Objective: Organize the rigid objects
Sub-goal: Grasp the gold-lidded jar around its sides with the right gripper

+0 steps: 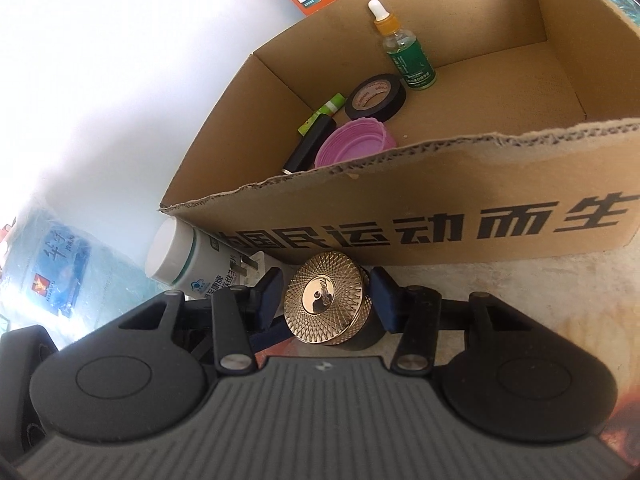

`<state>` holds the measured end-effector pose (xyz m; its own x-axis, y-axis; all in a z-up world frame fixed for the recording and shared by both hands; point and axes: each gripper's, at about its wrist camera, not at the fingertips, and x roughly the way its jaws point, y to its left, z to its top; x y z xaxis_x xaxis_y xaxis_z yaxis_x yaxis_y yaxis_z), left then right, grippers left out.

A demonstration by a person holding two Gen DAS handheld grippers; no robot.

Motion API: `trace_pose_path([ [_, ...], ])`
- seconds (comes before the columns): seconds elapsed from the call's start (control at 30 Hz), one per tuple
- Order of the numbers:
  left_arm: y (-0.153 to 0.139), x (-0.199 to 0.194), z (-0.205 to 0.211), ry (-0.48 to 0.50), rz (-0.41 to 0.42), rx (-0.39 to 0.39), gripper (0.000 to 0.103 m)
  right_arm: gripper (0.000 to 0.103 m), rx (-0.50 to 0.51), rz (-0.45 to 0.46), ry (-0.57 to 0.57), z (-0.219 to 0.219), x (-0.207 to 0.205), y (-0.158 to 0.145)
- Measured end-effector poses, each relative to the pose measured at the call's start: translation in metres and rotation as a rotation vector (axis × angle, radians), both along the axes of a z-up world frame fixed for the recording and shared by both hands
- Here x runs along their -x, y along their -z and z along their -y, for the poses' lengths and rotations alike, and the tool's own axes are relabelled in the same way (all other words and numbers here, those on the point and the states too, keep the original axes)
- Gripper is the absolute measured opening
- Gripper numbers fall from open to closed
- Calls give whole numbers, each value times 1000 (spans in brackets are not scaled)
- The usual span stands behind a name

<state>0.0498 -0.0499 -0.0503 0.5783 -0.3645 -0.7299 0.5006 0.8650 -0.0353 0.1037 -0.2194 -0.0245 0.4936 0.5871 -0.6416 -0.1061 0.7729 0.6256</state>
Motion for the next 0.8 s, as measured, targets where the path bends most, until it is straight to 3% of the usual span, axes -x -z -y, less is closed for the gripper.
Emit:
trace_pose_path([
  [0.43, 4, -13, 10, -16, 28, -19, 80, 48, -27, -11, 28, 8, -6, 9],
  [0.8, 6, -5, 32, 82, 4, 19, 80, 49, 6, -22, 93, 34, 26, 5],
])
